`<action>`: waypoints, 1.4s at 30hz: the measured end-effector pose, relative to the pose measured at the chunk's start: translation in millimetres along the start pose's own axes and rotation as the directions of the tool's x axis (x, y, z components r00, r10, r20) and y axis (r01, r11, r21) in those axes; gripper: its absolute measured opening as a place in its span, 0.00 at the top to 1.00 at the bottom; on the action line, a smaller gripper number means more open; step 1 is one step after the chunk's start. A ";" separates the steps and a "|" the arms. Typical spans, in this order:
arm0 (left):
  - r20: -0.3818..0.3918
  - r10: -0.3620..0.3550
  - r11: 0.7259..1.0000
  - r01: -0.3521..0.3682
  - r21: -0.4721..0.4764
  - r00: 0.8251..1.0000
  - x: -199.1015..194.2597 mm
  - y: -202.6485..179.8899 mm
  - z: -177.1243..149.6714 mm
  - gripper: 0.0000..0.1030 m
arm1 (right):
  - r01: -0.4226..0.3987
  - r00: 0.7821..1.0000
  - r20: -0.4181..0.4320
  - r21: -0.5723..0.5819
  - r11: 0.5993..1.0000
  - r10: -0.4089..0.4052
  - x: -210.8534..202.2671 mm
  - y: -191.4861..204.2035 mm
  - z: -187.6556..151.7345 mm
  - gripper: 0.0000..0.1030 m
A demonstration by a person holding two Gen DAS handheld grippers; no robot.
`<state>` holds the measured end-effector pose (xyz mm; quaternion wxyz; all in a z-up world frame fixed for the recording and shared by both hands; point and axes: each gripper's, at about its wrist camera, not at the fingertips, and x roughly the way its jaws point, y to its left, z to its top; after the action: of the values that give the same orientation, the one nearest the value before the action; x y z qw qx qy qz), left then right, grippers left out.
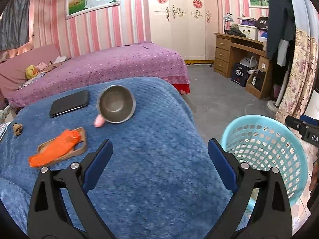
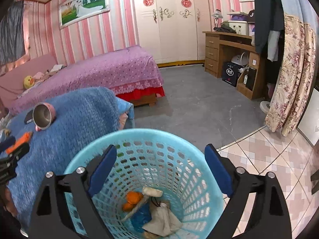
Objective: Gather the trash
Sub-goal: 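Move both open tools back over the bed and grasp the brown cloth with the left tool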
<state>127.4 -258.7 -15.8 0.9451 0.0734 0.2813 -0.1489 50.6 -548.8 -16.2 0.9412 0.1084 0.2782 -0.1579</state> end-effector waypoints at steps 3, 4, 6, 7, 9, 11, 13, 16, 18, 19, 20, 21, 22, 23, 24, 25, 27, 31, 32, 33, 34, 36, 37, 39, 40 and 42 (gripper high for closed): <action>0.008 0.016 1.000 -0.016 0.005 1.000 -6.5 13.3 1.2 0.08 | -0.012 1.000 0.017 0.006 1.000 0.012 -1.9 14.9 3.3 0.09; 0.013 0.026 1.000 -0.026 0.012 1.000 -9.3 18.7 2.2 0.08 | -0.011 1.000 0.022 -0.001 1.000 0.011 -2.2 21.9 4.5 0.09; 0.028 0.051 0.998 -0.052 0.024 0.998 -15.1 31.4 3.3 0.08 | -0.015 0.999 0.031 -0.013 1.000 0.015 -2.5 34.4 6.8 0.09; 0.030 0.060 0.998 -0.060 0.025 0.998 -16.6 36.5 4.7 0.08 | -0.023 0.999 0.037 -0.019 1.000 0.024 -2.6 41.7 8.1 0.09; 0.031 0.076 0.997 -0.077 0.023 0.997 -19.4 51.1 6.1 0.07 | -0.038 0.998 0.047 -0.029 0.999 0.040 -3.5 54.3 9.0 0.08; 0.030 0.095 0.995 -0.096 0.023 0.995 -22.6 67.1 8.2 0.07 | -0.041 0.998 0.055 -0.043 0.998 0.044 -2.7 66.7 10.4 0.07; 0.034 0.112 0.993 -0.113 0.020 0.993 -24.7 81.7 10.2 0.07 | -0.048 0.997 0.060 -0.050 0.998 0.051 -0.9 81.2 11.9 0.07; 0.038 0.130 0.991 -0.130 0.001 0.991 -27.6 106.3 12.5 0.06 | -0.064 0.996 0.062 -0.049 0.997 0.067 1.3 96.7 11.5 0.07; 0.033 0.129 0.992 -0.128 -0.018 0.991 -26.9 121.5 12.1 0.06 | -0.070 0.996 0.059 -0.055 0.996 0.074 3.9 110.6 11.1 0.07; 0.032 0.129 0.991 -0.128 -0.032 0.991 -26.2 130.0 10.0 0.06 | -0.073 0.995 0.057 -0.060 0.996 0.076 4.9 116.9 10.7 0.07; 0.030 0.131 0.990 -0.130 -0.045 0.991 -25.2 139.2 7.5 0.06 | -0.074 0.996 0.052 -0.072 0.995 0.078 6.9 126.4 9.4 0.07; 0.027 0.133 0.990 -0.132 -0.051 0.991 -23.7 145.0 6.0 0.06 | -0.074 0.996 0.050 -0.081 0.994 0.078 7.6 131.7 8.6 0.07; 0.018 0.139 0.989 -0.137 -0.058 0.990 -21.6 152.6 3.9 0.06 | -0.074 0.996 0.046 -0.096 0.993 0.078 8.8 139.3 7.3 0.07; 0.011 0.144 0.988 -0.143 -0.065 0.990 -20.0 160.1 2.3 0.06 | -0.073 0.996 0.044 -0.105 0.992 0.078 9.7 143.5 6.8 0.07; 0.009 0.147 0.987 -0.146 -0.069 0.989 -18.4 165.1 2.0 0.06 | -0.069 0.996 0.042 -0.117 0.991 0.074 11.0 151.1 6.0 0.07; 0.008 0.152 0.986 -0.151 -0.072 0.988 -18.6 172.4 0.7 0.06 | -0.067 0.997 0.040 -0.126 0.990 0.073 12.3 158.5 5.4 0.07; 0.015 0.166 0.983 -0.164 -0.085 0.986 -20.6 191.8 -1.0 0.06 | -0.079 0.996 0.036 -0.129 0.989 0.084 13.5 168.3 4.3 0.07; 0.008 0.194 0.974 -0.191 -0.122 0.981 -23.5 227.1 -4.7 0.06 | -0.120 0.992 0.023 -0.126 0.985 0.123 17.3 189.9 2.3 0.07; 0.007 0.201 0.971 -0.198 -0.130 0.980 -23.9 236.4 -5.5 0.06 | -0.129 0.991 0.019 -0.131 0.983 0.132 18.4 196.4 1.6 0.07; 0.002 0.210 0.968 -0.208 -0.141 0.978 -24.1 249.0 -7.0 0.06 | -0.138 0.990 0.013 -0.142 0.980 0.141 19.7 204.5 0.0 0.07; -0.004 0.214 0.966 -0.212 -0.145 0.977 -23.2 255.6 -7.7 0.06 | -0.142 0.989 0.009 -0.155 0.978 0.145 20.6 210.9 -1.6 0.07; -0.013 0.227 0.961 -0.226 -0.159 0.974 -23.7 272.1 -10.5 0.06 | -0.143 0.989 0.001 -0.192 0.971 0.146 22.4 226.1 -5.8 0.07; -0.017 0.234 0.957 -0.234 -0.170 0.972 -23.9 281.6 -11.7 0.06 | -0.144 0.989 -0.004 -0.210 0.967 0.147 23.0 233.3 -8.1 0.07; -0.030 0.241 0.952 -0.243 -0.187 0.970 -23.5 297.6 -13.1 0.06 | -0.149 0.988 -0.011 -0.230 0.962 0.151 23.8 242.7 -12.0 0.07; -0.037 0.248 0.948 -0.250 -0.198 0.968 -23.7 307.3 -14.8 0.06 | -0.154 0.988 -0.015 -0.234 0.960 0.155 24.2 245.8 -13.5 0.07; -0.050 0.261 0.939 -0.265 -0.217 0.964 -23.5 322.5 -18.1 0.06 | -0.168 0.986 -0.030 -0.231 0.958 0.165 26.3 254.5 -15.7 0.07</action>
<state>203.6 55.7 -0.1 0.9559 0.0061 0.2933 0.0118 154.8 -314.6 -14.2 0.9559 0.0213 0.2897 -0.0439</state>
